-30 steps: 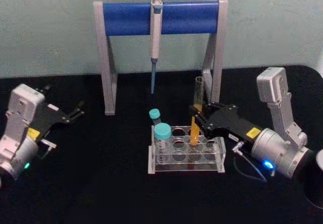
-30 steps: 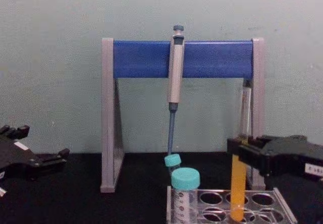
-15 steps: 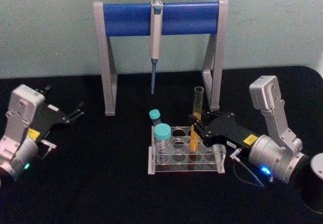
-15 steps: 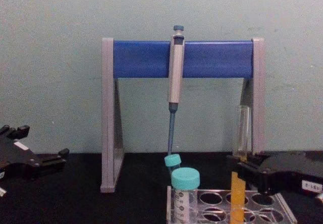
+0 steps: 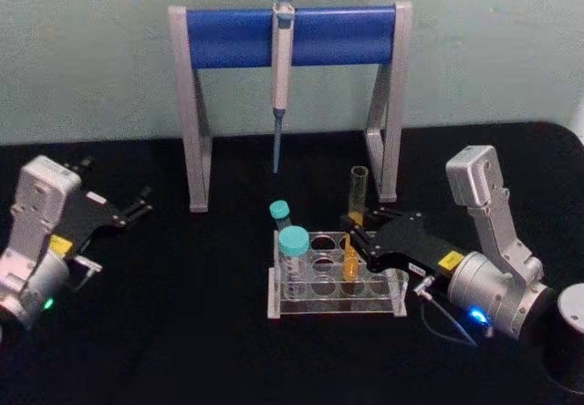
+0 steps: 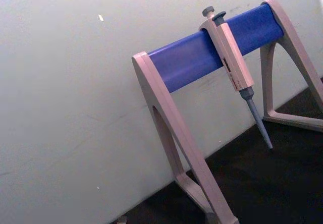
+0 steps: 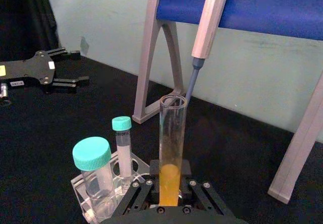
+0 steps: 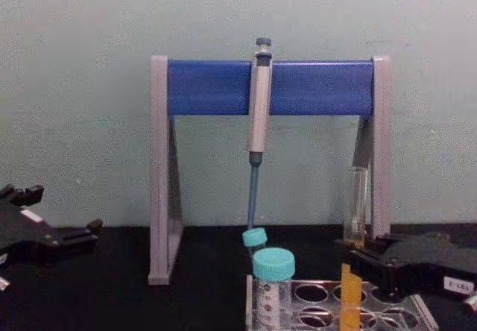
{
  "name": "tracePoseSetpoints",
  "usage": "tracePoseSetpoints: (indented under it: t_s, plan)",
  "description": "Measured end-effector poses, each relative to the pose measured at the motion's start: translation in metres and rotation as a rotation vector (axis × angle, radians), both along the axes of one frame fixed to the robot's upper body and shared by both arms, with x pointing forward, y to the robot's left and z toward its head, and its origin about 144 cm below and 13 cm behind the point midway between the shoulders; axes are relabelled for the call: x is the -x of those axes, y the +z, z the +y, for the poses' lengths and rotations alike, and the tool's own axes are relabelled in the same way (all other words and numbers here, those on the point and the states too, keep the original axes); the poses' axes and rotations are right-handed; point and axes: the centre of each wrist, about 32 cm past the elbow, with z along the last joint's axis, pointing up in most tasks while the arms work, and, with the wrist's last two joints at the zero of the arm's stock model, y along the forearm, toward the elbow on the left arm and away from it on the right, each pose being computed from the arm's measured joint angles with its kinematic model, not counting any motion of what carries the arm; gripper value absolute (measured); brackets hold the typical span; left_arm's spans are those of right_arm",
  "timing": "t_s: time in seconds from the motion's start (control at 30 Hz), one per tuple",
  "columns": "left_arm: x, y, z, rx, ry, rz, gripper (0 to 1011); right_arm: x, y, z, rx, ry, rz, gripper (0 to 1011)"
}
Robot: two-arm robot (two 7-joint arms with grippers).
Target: Pick up the test tube from the test tube rack, shake it, then place it back into the test tube rack.
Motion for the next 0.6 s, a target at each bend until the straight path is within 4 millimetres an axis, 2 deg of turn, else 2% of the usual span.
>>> tracePoseSetpoints:
  t_s: [0.47,0.6]
  plan:
    - [0.0000,0.0000,0.0000,0.000,0.000,0.000,1002,0.0001,0.0002,0.0001,0.003,-0.001,0.000,229]
    - [0.0000,0.0000,0.0000,0.000,0.000,0.000,1002,0.0003,0.0000,0.0000,0.005,-0.001,0.003,328]
